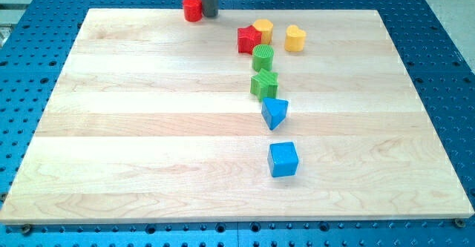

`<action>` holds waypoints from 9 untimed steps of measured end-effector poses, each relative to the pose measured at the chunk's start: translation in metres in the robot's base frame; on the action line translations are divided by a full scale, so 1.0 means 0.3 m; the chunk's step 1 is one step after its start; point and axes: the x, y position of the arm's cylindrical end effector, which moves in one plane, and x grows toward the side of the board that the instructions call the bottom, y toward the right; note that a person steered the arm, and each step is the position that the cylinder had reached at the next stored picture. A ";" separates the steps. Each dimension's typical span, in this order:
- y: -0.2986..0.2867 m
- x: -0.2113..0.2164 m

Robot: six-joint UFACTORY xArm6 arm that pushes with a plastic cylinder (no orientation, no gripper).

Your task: Move the red circle to the top left

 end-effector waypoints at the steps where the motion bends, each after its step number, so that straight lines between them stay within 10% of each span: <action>1: -0.216 0.057; 2: -0.428 0.233; 4: -0.163 0.077; 8: -0.512 0.081; 9: -0.250 0.032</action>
